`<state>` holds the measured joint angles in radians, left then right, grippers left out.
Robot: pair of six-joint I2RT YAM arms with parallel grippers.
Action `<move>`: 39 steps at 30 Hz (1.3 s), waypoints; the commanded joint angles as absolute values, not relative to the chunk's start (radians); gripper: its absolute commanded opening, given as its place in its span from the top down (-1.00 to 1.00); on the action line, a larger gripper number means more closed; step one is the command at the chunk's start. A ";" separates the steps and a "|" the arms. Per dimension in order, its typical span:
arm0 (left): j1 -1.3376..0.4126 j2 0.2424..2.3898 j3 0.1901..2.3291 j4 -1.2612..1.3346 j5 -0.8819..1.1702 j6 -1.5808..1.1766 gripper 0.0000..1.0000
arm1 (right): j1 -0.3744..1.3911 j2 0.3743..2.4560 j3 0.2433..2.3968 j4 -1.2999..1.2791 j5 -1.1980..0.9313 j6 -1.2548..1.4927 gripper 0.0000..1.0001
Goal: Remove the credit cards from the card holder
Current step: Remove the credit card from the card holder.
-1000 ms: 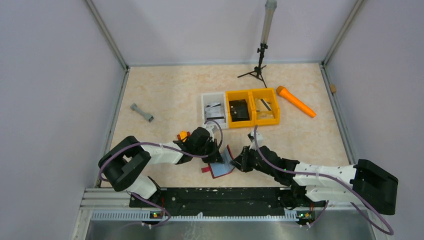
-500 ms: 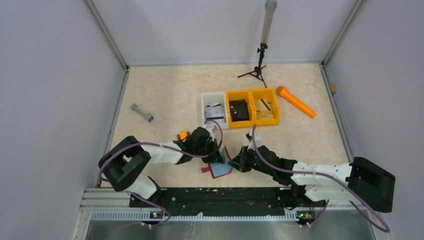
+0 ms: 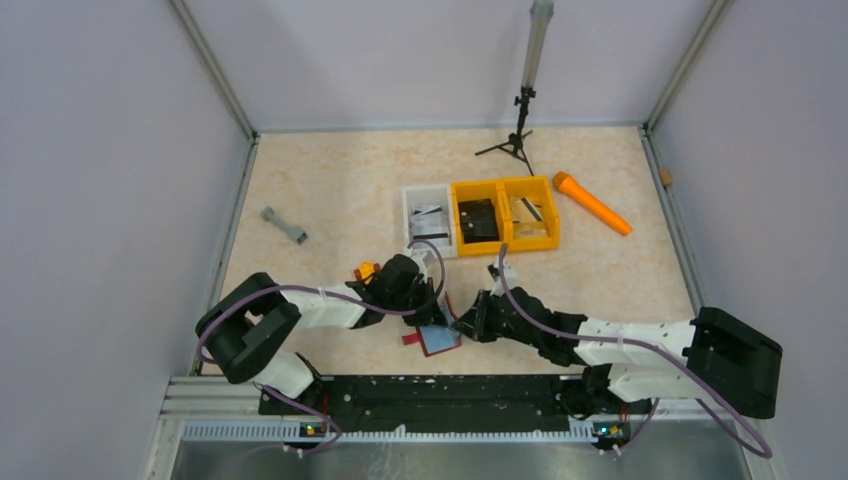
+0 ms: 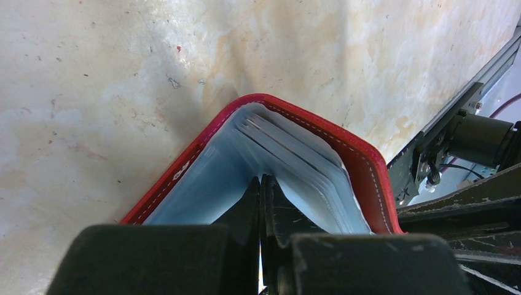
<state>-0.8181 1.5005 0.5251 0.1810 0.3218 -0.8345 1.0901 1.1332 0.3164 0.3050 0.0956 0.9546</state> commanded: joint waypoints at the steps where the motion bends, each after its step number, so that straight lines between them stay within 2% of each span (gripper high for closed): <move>1: -0.821 1.490 0.505 0.166 0.292 -0.804 1.00 | 1.088 1.164 0.340 0.233 0.081 0.995 0.87; 6: -0.821 1.484 0.499 0.164 0.291 -0.802 1.00 | 1.082 1.162 0.346 0.192 0.109 0.987 0.51; 12: -0.821 1.470 0.497 0.154 0.287 -0.801 1.00 | 1.081 1.154 0.346 0.200 0.102 0.975 0.37; 18: -0.822 1.467 0.500 0.147 0.287 -0.799 1.00 | 1.075 1.088 0.325 0.236 0.099 0.970 0.40; 19: -0.822 1.467 0.500 0.147 0.287 -0.799 1.00 | 1.072 1.076 0.321 0.241 0.097 0.970 0.44; 21: -0.823 1.468 0.502 0.146 0.287 -0.799 1.00 | 1.064 1.056 0.313 0.243 0.092 0.971 0.66; 25: -0.822 1.470 0.507 0.144 0.290 -0.797 1.00 | 1.051 1.045 0.307 0.250 0.065 0.973 0.71; 28: -0.823 1.472 0.508 0.144 0.291 -0.797 1.00 | 1.047 1.059 0.312 0.246 0.053 0.967 0.88; 37: -0.822 1.471 0.509 0.128 0.286 -0.790 1.00 | 1.045 1.077 0.347 0.240 0.022 0.923 0.94; 39: -0.822 1.458 0.516 0.095 0.278 -0.781 0.90 | 1.046 1.081 0.391 0.172 0.046 0.881 1.00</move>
